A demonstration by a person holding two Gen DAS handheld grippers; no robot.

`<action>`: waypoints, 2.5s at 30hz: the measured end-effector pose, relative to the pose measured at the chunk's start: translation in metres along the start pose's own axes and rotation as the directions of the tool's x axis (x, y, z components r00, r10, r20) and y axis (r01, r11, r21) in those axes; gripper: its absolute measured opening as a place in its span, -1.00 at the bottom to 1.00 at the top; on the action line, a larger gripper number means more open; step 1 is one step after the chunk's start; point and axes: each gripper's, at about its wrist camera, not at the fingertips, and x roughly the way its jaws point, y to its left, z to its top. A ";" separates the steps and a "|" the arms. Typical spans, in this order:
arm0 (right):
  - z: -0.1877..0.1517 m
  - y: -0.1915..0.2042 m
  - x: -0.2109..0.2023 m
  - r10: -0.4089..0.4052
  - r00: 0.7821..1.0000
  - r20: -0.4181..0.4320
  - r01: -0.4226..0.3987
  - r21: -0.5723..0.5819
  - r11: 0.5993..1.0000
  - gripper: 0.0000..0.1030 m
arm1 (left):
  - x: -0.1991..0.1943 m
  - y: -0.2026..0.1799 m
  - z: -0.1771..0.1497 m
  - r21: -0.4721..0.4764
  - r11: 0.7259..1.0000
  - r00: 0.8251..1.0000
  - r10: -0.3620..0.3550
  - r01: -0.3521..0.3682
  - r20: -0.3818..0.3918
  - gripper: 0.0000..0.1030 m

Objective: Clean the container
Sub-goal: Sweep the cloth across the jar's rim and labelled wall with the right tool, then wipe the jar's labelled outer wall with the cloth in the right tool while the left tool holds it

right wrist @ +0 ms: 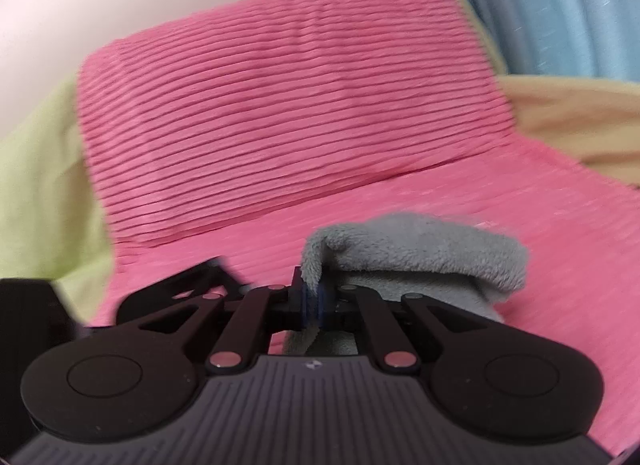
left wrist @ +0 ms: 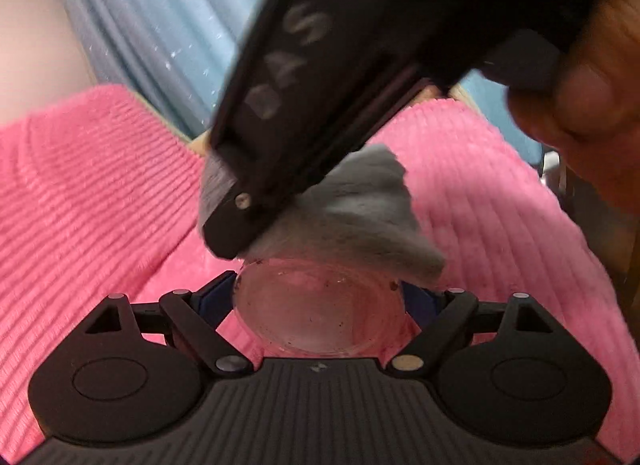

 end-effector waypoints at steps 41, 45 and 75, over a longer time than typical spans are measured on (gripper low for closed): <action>0.001 -0.034 -0.004 -0.085 0.996 0.039 0.080 0.102 0.992 -0.96 | 0.004 0.013 0.002 -0.109 0.993 0.999 -0.045 0.047 0.022 0.70; 0.002 -0.027 -0.003 -0.105 0.994 0.037 0.103 0.049 0.993 -0.95 | 0.001 0.026 0.001 -0.233 0.967 0.995 -0.092 0.100 0.046 0.72; 0.001 -0.034 -0.010 -0.093 0.995 0.031 0.089 0.115 0.989 -0.95 | 0.003 0.000 0.002 -0.050 0.998 0.999 -0.036 0.038 0.023 0.71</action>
